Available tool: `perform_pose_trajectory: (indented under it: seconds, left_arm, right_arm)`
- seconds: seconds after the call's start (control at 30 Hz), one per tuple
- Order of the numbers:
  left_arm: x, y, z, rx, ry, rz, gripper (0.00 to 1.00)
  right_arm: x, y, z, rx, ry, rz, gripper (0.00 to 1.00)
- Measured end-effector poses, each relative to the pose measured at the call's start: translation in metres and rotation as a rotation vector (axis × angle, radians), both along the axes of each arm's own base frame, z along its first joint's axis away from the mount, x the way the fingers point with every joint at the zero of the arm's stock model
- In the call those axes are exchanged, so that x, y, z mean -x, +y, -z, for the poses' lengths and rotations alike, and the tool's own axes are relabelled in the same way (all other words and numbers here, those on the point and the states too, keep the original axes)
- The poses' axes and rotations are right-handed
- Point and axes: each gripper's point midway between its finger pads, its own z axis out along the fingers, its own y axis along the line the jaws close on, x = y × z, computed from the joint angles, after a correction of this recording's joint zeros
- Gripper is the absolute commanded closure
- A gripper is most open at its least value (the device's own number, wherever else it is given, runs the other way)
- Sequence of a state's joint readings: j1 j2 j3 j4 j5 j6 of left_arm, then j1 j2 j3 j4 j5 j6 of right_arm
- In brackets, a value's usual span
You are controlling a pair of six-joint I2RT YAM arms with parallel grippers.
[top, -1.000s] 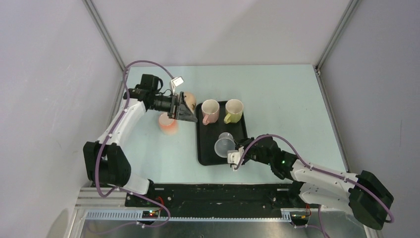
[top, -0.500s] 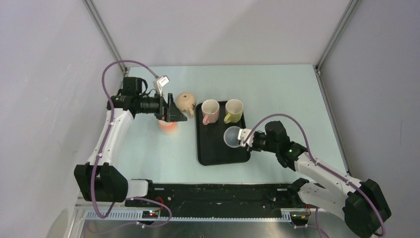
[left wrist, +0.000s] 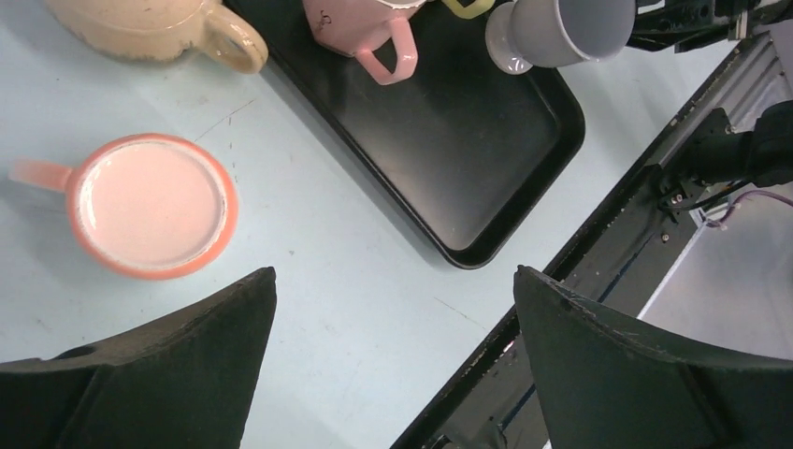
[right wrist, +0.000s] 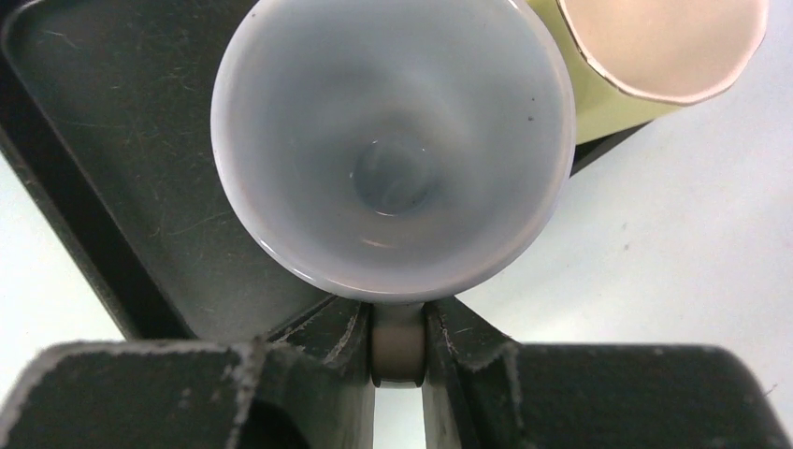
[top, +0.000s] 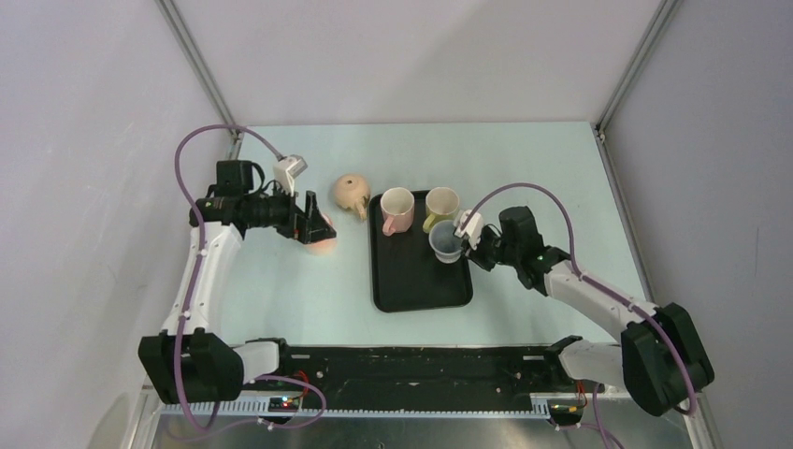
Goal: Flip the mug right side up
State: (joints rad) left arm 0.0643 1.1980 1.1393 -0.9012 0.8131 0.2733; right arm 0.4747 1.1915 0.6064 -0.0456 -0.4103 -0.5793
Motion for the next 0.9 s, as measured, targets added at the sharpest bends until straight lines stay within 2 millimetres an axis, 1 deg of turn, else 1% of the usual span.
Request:
perform_pose_trajectory:
  seconds: [0.17, 0.27, 0.57, 0.73, 0.9]
  left_arm:
    - [0.002, 0.01, 0.005, -0.011, -0.013, -0.02, 0.0]
    - [0.002, 0.014, 0.01, -0.016, -0.009, -0.026, 0.0]
    - [0.006, 0.018, 0.022, -0.013, 0.016, -0.032, 0.0]
    - [0.005, 0.019, 0.023, -0.016, 0.013, -0.035, 0.0]
    - [0.004, 0.02, 0.024, -0.025, 0.012, -0.041, 0.0]
  right_arm:
    - [-0.008, -0.004, 0.015, -0.009, 0.072, 0.057, 1.0]
    - [-0.01, -0.005, 0.019, -0.02, 0.1, 0.08, 1.0]
    - [-0.024, 0.0, 0.021, -0.048, 0.114, 0.106, 1.0]
    - [-0.029, 0.001, 0.028, -0.047, 0.132, 0.122, 1.0]
    - [-0.035, 0.002, 0.027, -0.046, 0.128, 0.137, 1.0]
